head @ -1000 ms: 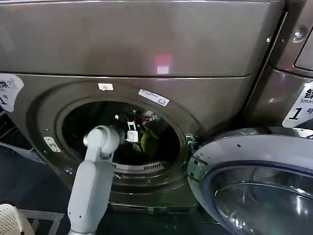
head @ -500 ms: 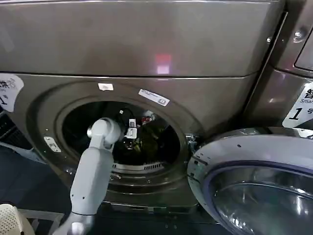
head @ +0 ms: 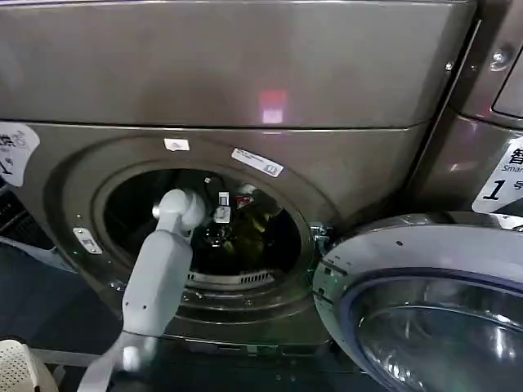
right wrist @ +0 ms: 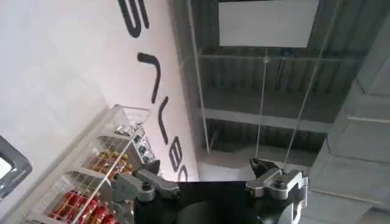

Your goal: Grasp the clothes from the dryer.

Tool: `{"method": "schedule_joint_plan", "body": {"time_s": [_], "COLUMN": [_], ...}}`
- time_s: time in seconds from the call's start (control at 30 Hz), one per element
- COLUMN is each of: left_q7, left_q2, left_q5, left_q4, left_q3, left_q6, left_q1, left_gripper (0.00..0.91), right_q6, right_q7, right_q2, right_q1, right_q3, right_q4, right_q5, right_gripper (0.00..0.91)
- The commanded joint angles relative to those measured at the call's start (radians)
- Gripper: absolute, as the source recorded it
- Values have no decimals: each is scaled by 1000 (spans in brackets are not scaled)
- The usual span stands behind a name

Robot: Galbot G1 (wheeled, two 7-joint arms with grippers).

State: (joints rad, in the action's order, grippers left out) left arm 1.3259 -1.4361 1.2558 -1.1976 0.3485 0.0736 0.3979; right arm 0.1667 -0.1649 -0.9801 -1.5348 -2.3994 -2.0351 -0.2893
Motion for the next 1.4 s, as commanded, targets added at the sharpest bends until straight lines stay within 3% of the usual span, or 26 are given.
{"method": "schedule_joint_plan", "body": {"time_s": [0.03, 0.47, 1.1, 1.17, 1.2, 1.4], "left_q7": [-13, -21, -5, -8, -11, -12], "left_q2": [-1, -1, -8, -6, -5, -5], "left_q5": [-8, -125, -119, -121, -121, -126], "left_q4": [114, 199, 316, 314, 314, 313], "left_q3": [0, -70, -72, -70, -70, -70], "left_q6": [-14, -44, -42, -41, -41, -43], "left_q1": [-42, -93, -121, -121, -121, -119], "left_gripper": [907, 907, 907, 580, 137, 46], "right_q6": [-1, -2, -3, -3, -2, -2], "right_q7": [-2, -5, -4, -4, -4, -4], "right_q2": [-1, -1, 1, 1, 1, 2], "right_q1": [2, -5, -7, -6, -5, -6], "right_q3": [2, -4, -5, -4, -3, -3], "right_q4": [-2, 0, -5, -6, -7, -6], "right_q5": [0, -2, -5, -5, -5, -5], "right_gripper": [907, 907, 907, 907, 907, 907]}}
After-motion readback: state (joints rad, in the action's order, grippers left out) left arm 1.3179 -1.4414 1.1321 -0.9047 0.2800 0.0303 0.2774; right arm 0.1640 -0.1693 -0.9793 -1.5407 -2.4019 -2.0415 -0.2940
